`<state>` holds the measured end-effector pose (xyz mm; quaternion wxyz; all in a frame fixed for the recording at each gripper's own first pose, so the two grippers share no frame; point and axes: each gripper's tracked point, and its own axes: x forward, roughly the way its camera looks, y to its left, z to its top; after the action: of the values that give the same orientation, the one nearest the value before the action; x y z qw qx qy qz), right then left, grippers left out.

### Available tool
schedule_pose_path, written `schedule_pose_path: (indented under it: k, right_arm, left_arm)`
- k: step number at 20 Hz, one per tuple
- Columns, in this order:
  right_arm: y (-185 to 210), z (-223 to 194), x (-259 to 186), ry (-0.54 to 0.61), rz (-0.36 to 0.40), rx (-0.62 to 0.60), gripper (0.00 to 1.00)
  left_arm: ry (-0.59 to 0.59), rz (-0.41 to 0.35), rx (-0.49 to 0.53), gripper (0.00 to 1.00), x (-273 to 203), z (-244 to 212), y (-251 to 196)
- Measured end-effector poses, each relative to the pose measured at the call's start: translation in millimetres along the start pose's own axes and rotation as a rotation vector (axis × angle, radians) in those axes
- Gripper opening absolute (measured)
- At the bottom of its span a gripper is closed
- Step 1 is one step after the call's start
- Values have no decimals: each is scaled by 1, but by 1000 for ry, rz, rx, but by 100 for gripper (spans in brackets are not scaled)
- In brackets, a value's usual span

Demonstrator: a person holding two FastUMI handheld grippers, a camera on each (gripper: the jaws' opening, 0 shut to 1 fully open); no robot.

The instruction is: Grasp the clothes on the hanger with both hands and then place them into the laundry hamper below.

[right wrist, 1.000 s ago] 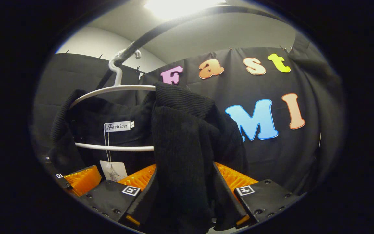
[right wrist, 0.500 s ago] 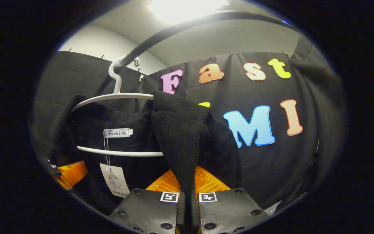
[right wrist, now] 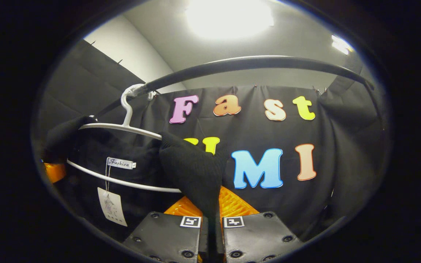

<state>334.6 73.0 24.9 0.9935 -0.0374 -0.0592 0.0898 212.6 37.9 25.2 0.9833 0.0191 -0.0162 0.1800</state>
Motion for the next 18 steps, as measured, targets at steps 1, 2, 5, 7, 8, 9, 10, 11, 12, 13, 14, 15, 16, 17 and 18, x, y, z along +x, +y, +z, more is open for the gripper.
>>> schedule_pose_path:
  k: [1,2,5,7,8,9,10,11,12,13,14,15,16,17,18]
  right_arm:
    - [-4,4,0,-18,-13,-11,5]
    - [-10,8,1,-36,-29,-22,8]
    - [-24,19,6,-80,-69,-46,8]
    - [-30,22,9,-93,-82,-52,8]
    - [-33,23,12,-100,-88,-52,8]
    - [-37,25,16,-107,-96,-51,8]
    - [-40,27,19,-113,-103,-48,8]
    - [-44,28,22,-120,-110,-47,8]
    - [-47,29,26,-128,-118,-55,8]
    - [-52,28,31,-135,-125,-66,8]
    - [-56,28,36,-142,-130,-73,8]
    - [-58,27,42,-149,-132,-75,8]
    - [-59,25,45,-155,-135,-76,8]
    - [-59,23,46,-158,-137,-80,8]
    - [-60,21,49,-156,-136,-84,8]
  left_arm:
    - [-7,6,-4,1,-2,5,6]
    - [-16,16,-13,2,-6,11,12]
    - [-56,52,2,3,-7,32,33]
    - [-80,72,28,3,-5,47,45]
    - [-86,80,28,3,-3,53,51]
    - [-94,85,21,3,0,59,57]
    - [-101,90,18,3,1,64,65]
    - [-111,96,16,3,3,70,72]
    - [-121,101,13,3,6,75,77]
    - [-130,106,12,3,11,80,80]
    - [-133,110,11,2,17,82,83]
    - [-133,108,3,2,23,84,84]
    - [-131,105,-5,1,28,83,84]
    - [-128,100,-12,2,34,83,86]
    - [-121,94,-17,1,40,81,88]
